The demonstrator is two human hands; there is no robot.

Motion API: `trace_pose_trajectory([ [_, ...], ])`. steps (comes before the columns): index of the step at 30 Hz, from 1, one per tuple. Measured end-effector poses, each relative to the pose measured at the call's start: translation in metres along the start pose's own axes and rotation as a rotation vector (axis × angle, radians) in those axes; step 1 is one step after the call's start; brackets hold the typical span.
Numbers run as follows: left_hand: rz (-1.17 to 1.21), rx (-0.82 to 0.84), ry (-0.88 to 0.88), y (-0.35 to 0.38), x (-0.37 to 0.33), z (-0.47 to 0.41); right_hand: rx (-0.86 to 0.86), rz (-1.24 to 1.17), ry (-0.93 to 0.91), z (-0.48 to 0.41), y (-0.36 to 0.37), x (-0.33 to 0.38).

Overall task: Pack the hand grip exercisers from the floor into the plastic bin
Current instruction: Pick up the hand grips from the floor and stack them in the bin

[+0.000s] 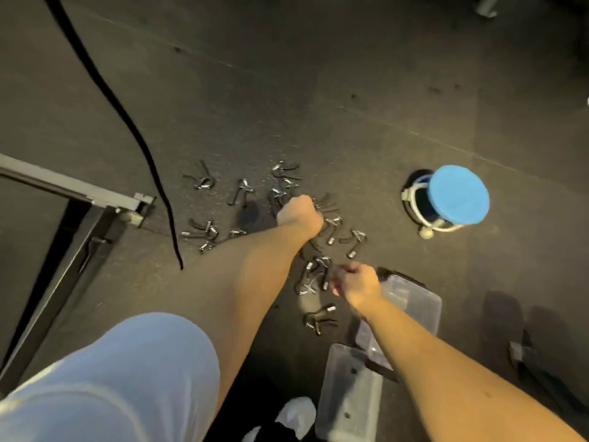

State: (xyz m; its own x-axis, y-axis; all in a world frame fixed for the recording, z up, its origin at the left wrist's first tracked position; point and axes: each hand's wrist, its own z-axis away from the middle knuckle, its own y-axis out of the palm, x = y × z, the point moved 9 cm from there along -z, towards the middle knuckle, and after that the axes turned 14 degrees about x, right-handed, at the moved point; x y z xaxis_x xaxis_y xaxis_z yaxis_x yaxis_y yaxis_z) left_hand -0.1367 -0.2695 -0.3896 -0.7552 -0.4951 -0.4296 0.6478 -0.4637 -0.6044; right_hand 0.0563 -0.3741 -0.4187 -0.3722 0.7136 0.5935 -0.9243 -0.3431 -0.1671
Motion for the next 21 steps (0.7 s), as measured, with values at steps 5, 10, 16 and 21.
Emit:
trace_pose_trajectory([
  [5,0.009,-0.049,-0.079,-0.034,0.094,-0.085,0.142,0.063,0.005,-0.095,0.071,-0.011],
  [10,0.101,-0.147,-0.142,-0.063,0.165,-0.12,0.194,0.145,0.033,-0.159,0.117,-0.032],
  [16,0.033,-0.138,-0.169,-0.007,0.271,-0.207,0.218,0.057,0.012,-0.264,0.192,-0.073],
  [21,-0.01,-0.256,-0.12,-0.01,0.368,-0.301,0.176,0.059,-0.066,-0.381,0.254,-0.111],
])
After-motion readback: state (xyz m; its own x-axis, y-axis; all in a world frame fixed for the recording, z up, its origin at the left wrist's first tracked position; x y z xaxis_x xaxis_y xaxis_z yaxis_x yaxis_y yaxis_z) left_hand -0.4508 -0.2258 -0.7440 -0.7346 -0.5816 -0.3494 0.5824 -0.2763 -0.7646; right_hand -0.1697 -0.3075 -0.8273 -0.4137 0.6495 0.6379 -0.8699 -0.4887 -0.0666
